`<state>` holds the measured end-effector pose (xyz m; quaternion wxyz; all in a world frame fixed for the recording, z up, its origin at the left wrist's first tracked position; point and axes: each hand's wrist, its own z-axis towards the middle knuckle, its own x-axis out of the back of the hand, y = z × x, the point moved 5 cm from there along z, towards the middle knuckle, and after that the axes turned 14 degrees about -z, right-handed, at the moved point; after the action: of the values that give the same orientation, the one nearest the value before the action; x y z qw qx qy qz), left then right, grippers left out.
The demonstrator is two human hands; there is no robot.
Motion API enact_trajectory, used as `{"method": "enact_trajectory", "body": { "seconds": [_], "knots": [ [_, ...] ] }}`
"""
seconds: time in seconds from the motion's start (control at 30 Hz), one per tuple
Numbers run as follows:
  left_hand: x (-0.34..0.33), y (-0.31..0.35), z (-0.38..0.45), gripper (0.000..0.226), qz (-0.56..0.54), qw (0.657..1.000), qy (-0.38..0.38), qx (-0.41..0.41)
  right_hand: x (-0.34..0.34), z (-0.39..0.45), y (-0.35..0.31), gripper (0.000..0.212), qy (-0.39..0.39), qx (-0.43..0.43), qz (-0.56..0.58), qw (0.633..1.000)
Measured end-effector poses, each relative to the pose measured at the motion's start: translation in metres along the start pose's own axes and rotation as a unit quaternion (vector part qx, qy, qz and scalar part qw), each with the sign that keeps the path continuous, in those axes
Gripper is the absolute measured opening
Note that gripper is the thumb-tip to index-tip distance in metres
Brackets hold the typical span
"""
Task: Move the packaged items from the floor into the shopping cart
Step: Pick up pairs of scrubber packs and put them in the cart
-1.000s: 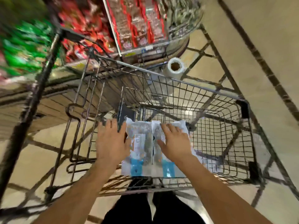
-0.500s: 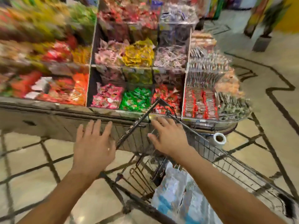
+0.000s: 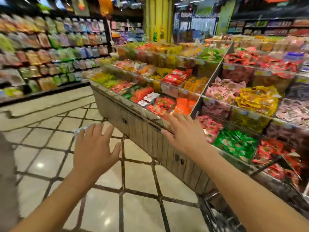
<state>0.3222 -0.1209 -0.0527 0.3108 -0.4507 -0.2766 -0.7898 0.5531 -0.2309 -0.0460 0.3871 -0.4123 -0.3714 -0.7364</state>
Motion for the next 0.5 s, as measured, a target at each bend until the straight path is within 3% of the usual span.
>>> {"method": "enact_trajectory", "body": {
  "seconds": [0.27, 0.5],
  "knots": [
    [0.016, -0.182, 0.036, 0.065, 0.031, 0.998, 0.007, 0.053, -0.004, 0.112, -0.160, 0.058, 0.058, 0.066, 0.087, 0.992],
    [-0.001, -0.269, 0.075, 0.065, 0.049, 0.996, 0.017, 0.079, -0.037, 0.193, -0.238, 0.063, 0.059, 0.094, 0.096, 0.989]
  ]
}}
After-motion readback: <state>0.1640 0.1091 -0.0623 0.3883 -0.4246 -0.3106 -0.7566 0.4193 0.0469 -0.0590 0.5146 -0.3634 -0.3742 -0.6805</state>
